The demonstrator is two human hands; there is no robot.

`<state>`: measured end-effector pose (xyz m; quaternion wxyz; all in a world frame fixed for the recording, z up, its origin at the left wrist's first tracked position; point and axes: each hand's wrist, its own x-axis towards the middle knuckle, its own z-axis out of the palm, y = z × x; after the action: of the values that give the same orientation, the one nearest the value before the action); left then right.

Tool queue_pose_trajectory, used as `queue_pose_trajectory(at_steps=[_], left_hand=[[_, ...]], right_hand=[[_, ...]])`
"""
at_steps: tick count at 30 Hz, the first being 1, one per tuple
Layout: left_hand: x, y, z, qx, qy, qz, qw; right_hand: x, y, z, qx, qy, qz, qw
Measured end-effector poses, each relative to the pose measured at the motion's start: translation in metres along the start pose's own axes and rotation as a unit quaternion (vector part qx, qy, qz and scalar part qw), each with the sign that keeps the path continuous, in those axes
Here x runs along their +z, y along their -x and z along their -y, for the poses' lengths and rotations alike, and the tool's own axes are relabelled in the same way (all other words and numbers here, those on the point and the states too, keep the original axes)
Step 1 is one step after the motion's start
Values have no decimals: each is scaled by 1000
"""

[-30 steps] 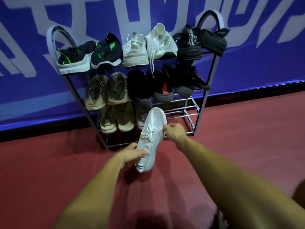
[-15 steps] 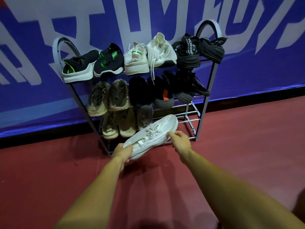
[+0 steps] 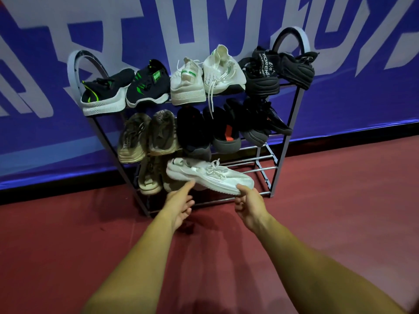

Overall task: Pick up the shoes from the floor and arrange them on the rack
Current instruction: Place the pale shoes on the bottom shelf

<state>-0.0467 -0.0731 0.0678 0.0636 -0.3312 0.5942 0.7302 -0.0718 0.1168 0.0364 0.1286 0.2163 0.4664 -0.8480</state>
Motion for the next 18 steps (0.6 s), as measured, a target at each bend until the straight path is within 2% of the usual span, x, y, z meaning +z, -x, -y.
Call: queue_pose_trajectory(at_steps=[3,5,8,12,15,18], left_hand=[[32,5,5,-12,-9,78,997],[47,3,7,-1,33,76,997],[52,-8,7,11,46,59,997],[49,-16,1,29,-41,87,995],[50,-22,-4,48,-78,97,991],[50,-37,-3,71,-75,73,992]], right_hand=[[8,6,-4,24,20,58,998],[11,10,-4,43,36,71,996],[8,8,-3,49,43,43,997],[-8,-6,1,-7,123,-18,992],[-16,-17,5,-13,193,27,981],[-17,-23,10,-8,189,110,976]])
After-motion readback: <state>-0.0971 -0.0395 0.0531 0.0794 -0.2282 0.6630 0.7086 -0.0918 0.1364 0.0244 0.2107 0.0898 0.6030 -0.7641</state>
